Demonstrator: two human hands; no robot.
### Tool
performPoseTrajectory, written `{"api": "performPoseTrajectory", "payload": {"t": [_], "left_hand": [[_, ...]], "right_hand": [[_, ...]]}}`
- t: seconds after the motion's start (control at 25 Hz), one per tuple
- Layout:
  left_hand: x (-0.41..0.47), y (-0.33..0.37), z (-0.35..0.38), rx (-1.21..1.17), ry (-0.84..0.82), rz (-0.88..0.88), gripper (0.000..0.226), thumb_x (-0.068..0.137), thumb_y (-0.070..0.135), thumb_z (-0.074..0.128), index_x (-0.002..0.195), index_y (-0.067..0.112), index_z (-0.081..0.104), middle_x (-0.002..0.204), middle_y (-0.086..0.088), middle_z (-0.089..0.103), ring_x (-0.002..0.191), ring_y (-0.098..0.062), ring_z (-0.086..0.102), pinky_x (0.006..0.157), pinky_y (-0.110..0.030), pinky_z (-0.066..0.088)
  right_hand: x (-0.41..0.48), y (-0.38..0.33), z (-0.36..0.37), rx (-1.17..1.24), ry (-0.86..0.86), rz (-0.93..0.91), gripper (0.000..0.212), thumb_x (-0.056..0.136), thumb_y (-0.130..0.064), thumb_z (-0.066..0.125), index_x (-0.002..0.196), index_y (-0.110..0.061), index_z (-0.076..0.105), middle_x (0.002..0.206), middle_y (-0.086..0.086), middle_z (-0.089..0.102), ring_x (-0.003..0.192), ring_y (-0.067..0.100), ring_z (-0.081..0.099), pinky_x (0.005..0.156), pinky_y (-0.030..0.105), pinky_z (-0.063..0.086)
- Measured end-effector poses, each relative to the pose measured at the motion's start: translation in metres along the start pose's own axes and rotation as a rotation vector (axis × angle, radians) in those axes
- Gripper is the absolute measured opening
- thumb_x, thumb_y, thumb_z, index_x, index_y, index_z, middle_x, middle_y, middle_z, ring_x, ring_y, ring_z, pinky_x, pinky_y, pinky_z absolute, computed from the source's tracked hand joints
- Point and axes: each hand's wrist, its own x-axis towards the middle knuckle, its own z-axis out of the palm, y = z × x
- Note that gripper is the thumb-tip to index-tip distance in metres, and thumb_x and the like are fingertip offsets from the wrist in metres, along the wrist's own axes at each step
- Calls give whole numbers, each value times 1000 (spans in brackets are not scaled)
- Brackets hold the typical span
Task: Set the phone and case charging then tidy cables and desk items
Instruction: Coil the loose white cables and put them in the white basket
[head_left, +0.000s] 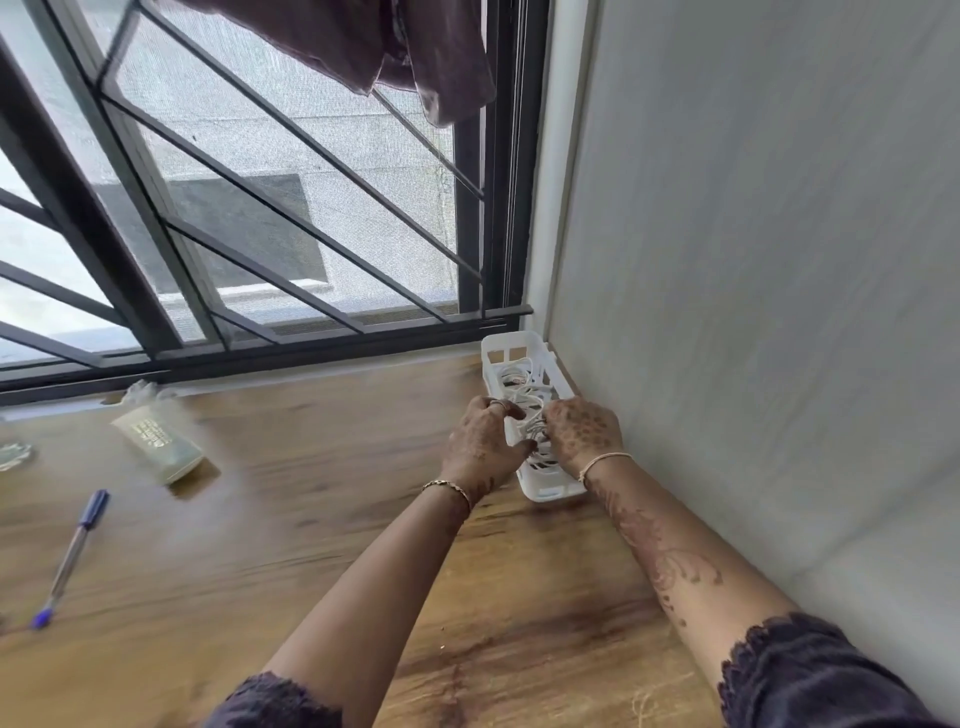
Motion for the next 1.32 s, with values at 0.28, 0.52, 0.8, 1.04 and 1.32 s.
{"api": "performPoseTrajectory", "payload": {"t": [0.28, 0.52, 0.8, 1.04, 1.32], "left_hand": [[-10, 4, -1, -1, 49, 25, 22, 81, 38, 68, 99, 24, 68, 117, -2, 52, 99, -24, 61, 90, -42, 51], [-11, 9, -2, 101, 18, -21, 28, 89, 40, 56, 109, 26, 70, 122, -2, 48, 110, -24, 56, 93, -40, 48], [-8, 17, -3, 45, 68, -95, 18, 82, 29, 63, 98, 28, 70, 118, 0, 51, 106, -24, 59, 88, -36, 51], [-2, 10, 4, 36, 9, -110, 26, 87, 36, 57, 107, 25, 69, 121, -1, 51, 111, -23, 57, 91, -32, 47], [-9, 1, 5, -120, 50, -71, 26, 84, 29, 62, 108, 23, 55, 115, 2, 61, 108, -17, 58, 93, -31, 47]], "right_hand": [[-14, -7, -2, 91, -61, -10, 35, 93, -6, 44, 128, -10, 49, 124, 11, 56, 115, 29, 55, 90, 38, 48], [-10, 2, 8, 216, -305, -30, 63, 95, -23, 34, 151, -19, 8, 150, 10, 29, 135, 31, 36, 110, 44, 33], [-11, 8, 21, 340, -259, -82, 55, 96, -46, 16, 149, -29, 21, 151, 1, 29, 139, 23, 31, 114, 42, 27], [-11, 6, 23, 337, -182, -145, 42, 101, -30, 25, 139, -21, 41, 148, -1, 39, 136, 20, 38, 113, 34, 30], [-8, 1, 28, 341, -76, -133, 30, 99, -22, 39, 120, -25, 61, 130, -5, 57, 118, 21, 55, 97, 33, 44]]}}
